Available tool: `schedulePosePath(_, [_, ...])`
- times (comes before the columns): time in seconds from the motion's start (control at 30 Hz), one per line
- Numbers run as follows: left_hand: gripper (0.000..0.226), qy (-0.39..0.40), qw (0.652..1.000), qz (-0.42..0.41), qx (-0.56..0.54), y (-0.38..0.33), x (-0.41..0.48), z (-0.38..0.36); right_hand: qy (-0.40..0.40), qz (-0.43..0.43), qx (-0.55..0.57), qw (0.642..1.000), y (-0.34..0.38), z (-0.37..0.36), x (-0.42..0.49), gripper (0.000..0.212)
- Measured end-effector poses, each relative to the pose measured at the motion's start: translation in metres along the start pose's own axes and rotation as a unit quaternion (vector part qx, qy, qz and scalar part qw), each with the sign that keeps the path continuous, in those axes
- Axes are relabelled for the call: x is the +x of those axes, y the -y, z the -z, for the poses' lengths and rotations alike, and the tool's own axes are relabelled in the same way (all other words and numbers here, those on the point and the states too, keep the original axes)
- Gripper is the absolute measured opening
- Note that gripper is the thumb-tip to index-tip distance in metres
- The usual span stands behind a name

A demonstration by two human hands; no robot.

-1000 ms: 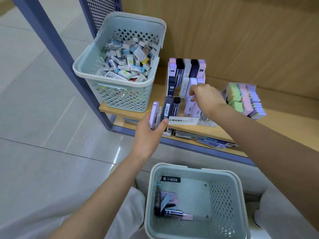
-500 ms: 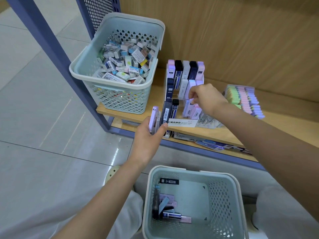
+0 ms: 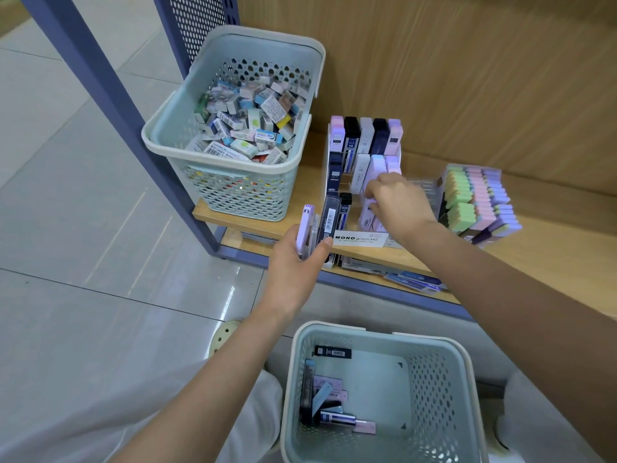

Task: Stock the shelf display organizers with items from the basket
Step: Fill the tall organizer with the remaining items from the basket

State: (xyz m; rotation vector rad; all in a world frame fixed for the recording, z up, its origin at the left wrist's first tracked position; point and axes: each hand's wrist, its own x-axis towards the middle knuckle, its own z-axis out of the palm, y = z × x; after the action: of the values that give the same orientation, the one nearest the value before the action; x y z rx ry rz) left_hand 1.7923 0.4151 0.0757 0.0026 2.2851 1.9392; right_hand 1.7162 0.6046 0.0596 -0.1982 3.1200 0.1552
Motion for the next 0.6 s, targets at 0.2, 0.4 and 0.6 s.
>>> schedulePosePath(0.2, [0.035, -0.007, 1.000, 0.010, 0.003, 0.004, -0.003, 0.000, -0.077, -0.033, 0.153, 0.985, 0.012, 0.007, -0.022, 0.022])
schedulePosePath(0.4, [0.026, 0.058, 0.997, 0.040, 0.032, 0.003, -0.009, 0.001, 0.053, -0.087, 0.599, 0.794, 0.041, 0.044, -0.067, 0.019])
schedulePosePath(0.6, [0.017, 0.029, 0.994, 0.102, -0.030, -0.003, -0.016, 0.002, 0.030, -0.100, 0.685, 0.721, 0.031, 0.057, -0.095, 0.016])
